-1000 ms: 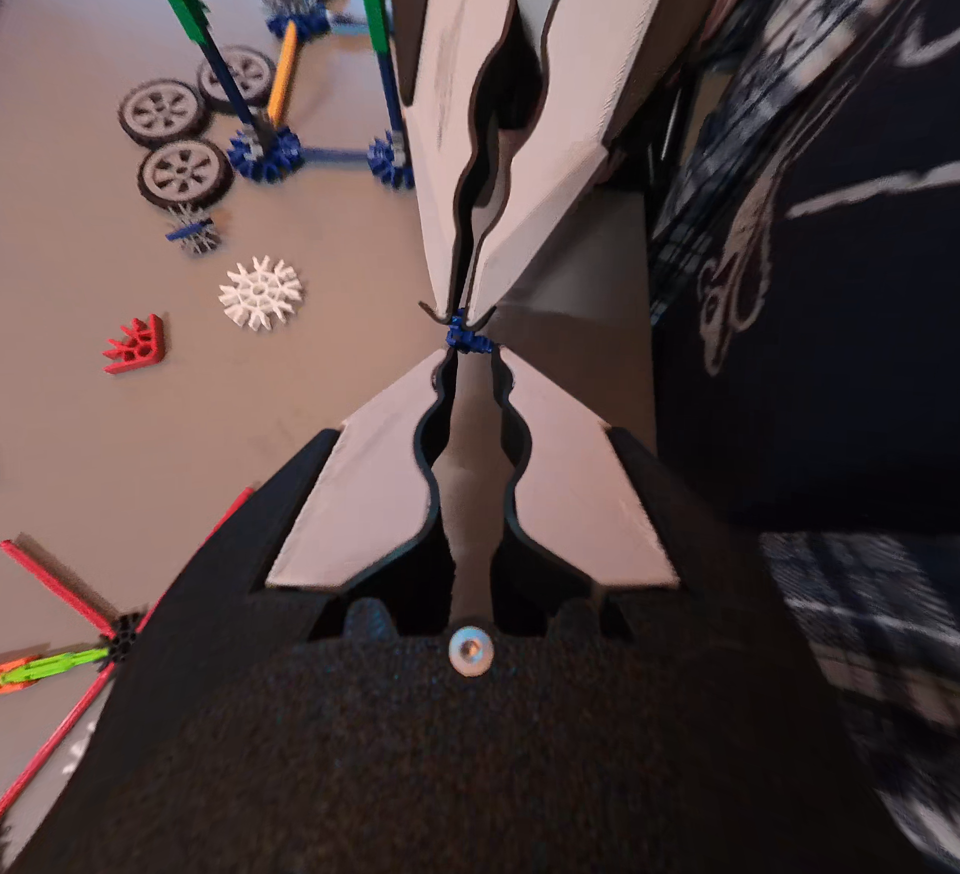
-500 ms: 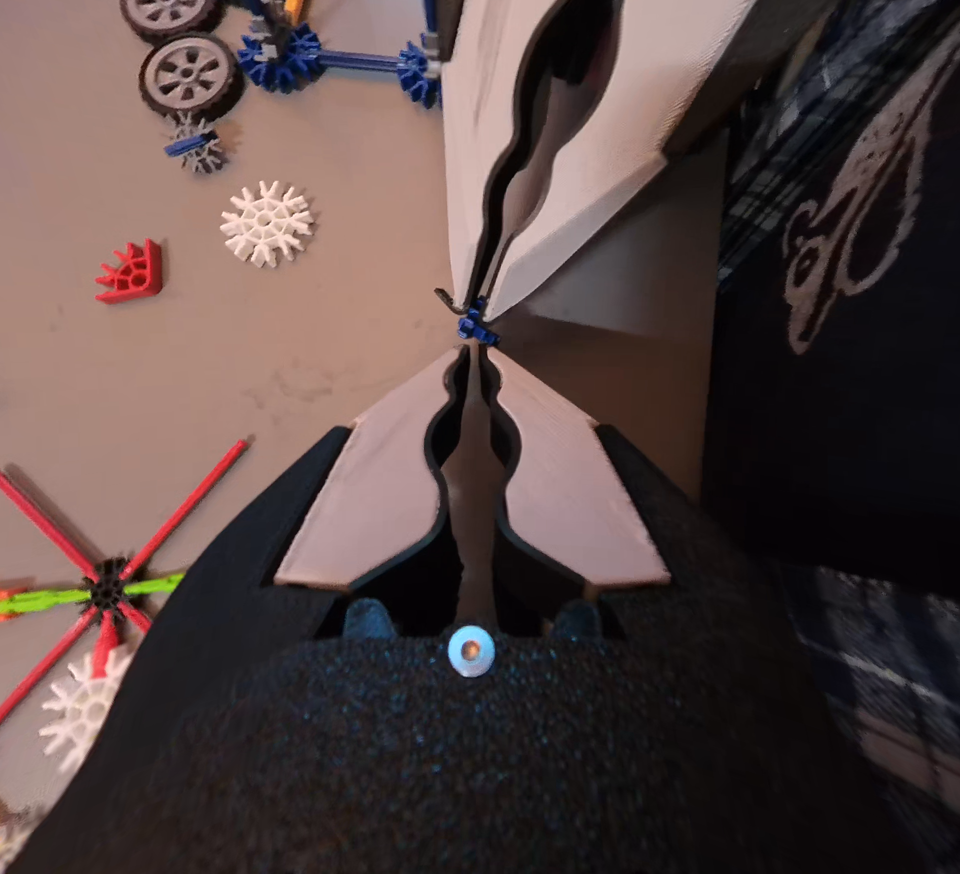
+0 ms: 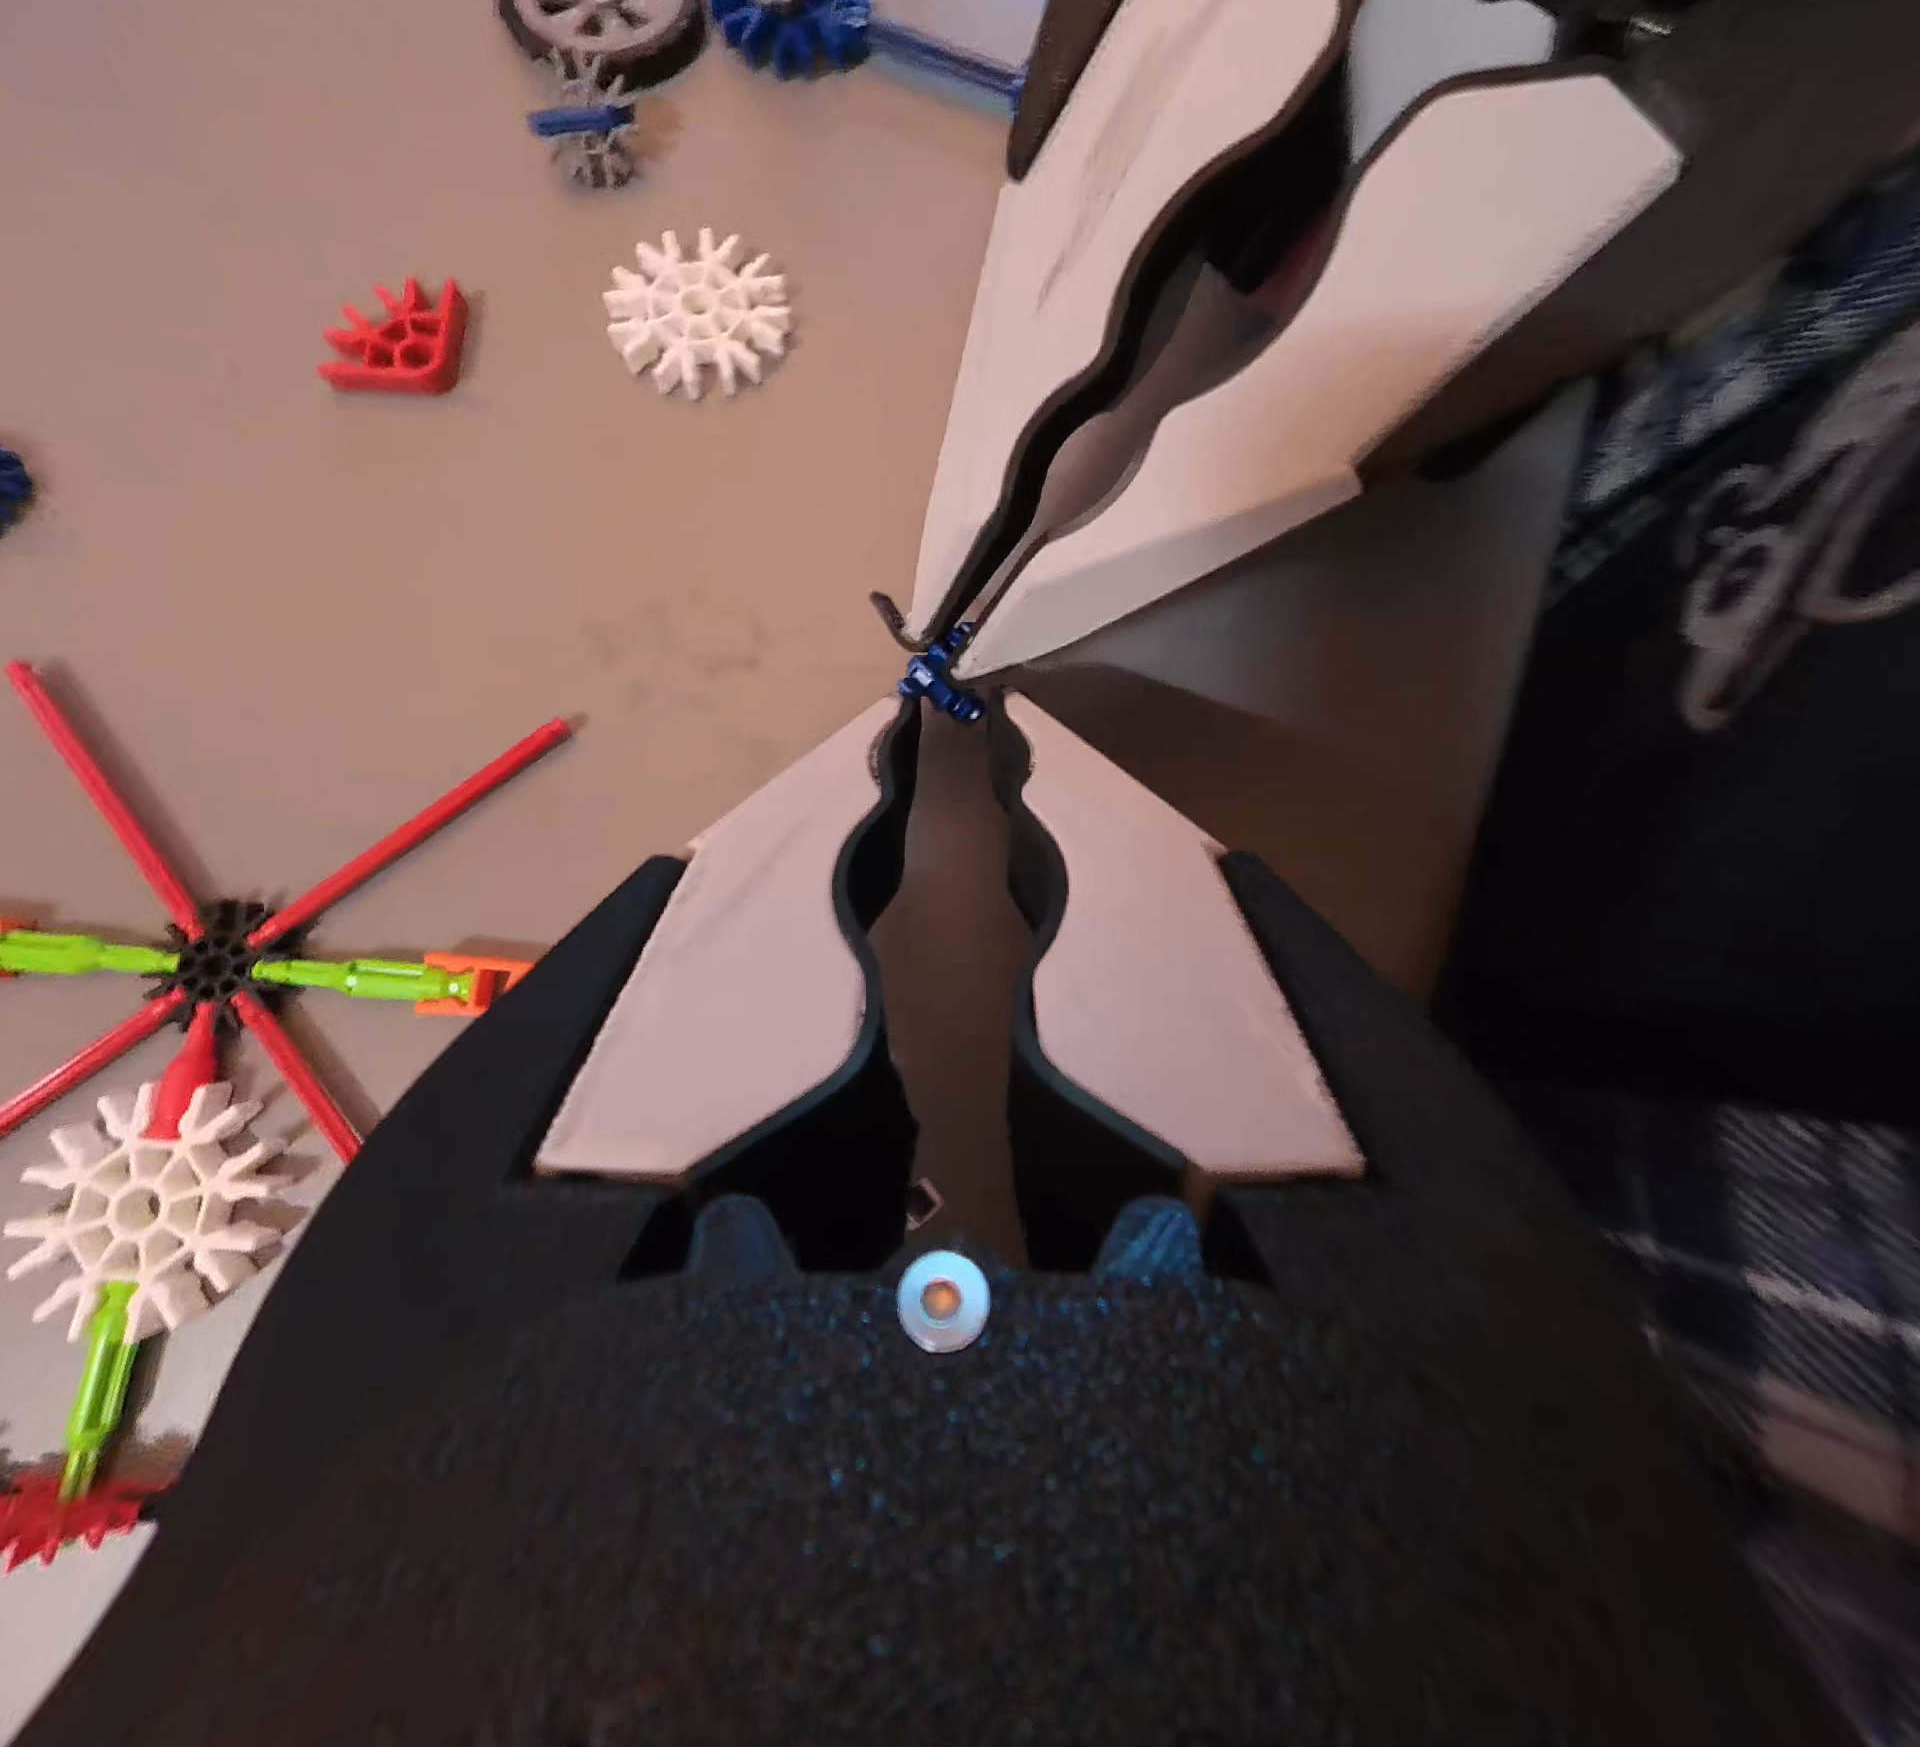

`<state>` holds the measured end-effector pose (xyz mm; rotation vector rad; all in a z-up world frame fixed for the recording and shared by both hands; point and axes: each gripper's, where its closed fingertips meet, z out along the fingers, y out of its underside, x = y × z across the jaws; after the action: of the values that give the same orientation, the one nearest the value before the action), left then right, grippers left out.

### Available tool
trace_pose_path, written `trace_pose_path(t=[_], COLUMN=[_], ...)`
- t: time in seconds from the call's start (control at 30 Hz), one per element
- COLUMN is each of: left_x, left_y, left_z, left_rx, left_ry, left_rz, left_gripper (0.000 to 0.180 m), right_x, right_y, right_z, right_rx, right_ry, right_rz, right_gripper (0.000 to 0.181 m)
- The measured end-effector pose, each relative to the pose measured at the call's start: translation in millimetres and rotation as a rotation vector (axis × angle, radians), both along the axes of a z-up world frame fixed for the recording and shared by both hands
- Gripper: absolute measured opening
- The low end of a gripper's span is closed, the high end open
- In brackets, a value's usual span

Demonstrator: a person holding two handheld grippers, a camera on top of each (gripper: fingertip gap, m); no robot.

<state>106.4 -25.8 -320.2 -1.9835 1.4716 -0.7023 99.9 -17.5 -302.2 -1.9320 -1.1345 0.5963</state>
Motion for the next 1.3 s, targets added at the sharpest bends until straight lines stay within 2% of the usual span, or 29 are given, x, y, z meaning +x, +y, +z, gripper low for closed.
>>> trace_pose_path(t=[0.13,0.43,0.67,0.87,0.93,1.03,1.3], left_x=[0.2,0.6,-0.1,-4.1,-2.8,-0.6,-0.7], left_y=[5.4,13.5,14.6,15.6,19.3,24.6,19.2], left_z=[2.4,-7.7,-7.5,3.5,11.4,21.3,14.1], left_rx=[-0.006,0.229,0.239,0.111,0.018,-0.129,-0.292], left_ry=[-0.022,0.16,0.17,0.081,0.009,-0.087,-0.09], left_rz=[0.052,0.011,0.007,0.022,0.067,0.122,0.146], left_gripper=[0.004,0.003,0.004,0.009,0.001,0.0,0.0], right_x=[0.6,7.4,10.7,9.3,8.8,7.3,6.4], right_y=[5.4,9.7,9.9,10.2,10.7,9.6,10.5], right_z=[2.8,-8.9,-13.2,-14.6,-14.5,-14.4,-13.8], right_rx=[-0.021,-0.051,-0.072,-0.072,-0.063,-0.053,-0.03], right_ry=[0.026,-0.049,-0.059,-0.069,-0.077,-0.098,-0.204], right_rz=[-0.023,-0.069,-0.08,-0.071,-0.068,-0.058,-0.03], right_gripper=[0.001,0.002,0.001,0.001,0.001,0.001,0.001])
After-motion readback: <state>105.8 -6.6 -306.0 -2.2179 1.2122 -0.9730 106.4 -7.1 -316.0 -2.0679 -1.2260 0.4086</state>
